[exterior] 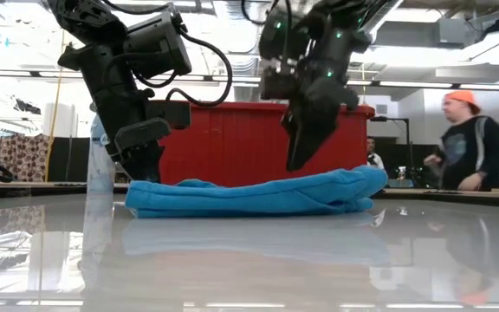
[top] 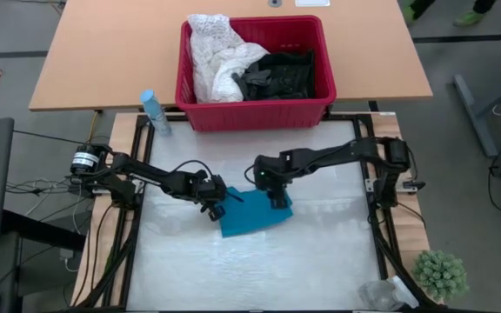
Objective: Fold laundry
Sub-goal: Fold the blue shorts
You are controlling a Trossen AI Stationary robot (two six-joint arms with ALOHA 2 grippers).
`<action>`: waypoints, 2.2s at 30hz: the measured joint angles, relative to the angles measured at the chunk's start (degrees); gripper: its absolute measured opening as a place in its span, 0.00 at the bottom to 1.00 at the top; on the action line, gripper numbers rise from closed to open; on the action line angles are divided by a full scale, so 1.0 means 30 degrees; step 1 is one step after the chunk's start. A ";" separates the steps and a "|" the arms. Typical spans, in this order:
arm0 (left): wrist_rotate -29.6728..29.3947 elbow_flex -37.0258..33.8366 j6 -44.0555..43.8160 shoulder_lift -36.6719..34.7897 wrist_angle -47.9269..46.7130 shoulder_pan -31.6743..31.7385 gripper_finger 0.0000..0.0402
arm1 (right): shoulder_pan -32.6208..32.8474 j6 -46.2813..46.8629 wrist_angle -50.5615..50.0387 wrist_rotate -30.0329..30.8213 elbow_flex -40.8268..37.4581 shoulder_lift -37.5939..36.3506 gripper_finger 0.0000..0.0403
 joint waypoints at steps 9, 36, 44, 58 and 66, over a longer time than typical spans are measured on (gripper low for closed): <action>-0.0054 0.0015 -0.0032 -0.0003 0.0067 0.0007 0.00 | -0.0267 -0.0829 -0.0011 0.0946 -0.0006 0.1055 0.47; -0.0087 0.0029 -0.0010 -0.0022 0.0010 0.0015 0.00 | -0.0227 -0.1859 -0.0479 0.1457 0.0065 0.2134 0.28; 0.0743 0.0242 -0.0392 -0.0022 0.0065 0.0022 0.00 | -0.0271 -0.1878 -0.1420 0.1812 0.0909 0.2100 0.04; 0.2140 0.4274 0.1807 0.0000 -0.3369 0.0015 0.00 | -0.1005 -0.1445 -0.3200 0.1809 0.3420 0.2114 0.04; 0.1804 0.5868 0.2391 -0.0001 -0.6074 0.0007 0.00 | -0.2588 0.1733 -0.2612 0.0901 0.3388 0.2114 0.04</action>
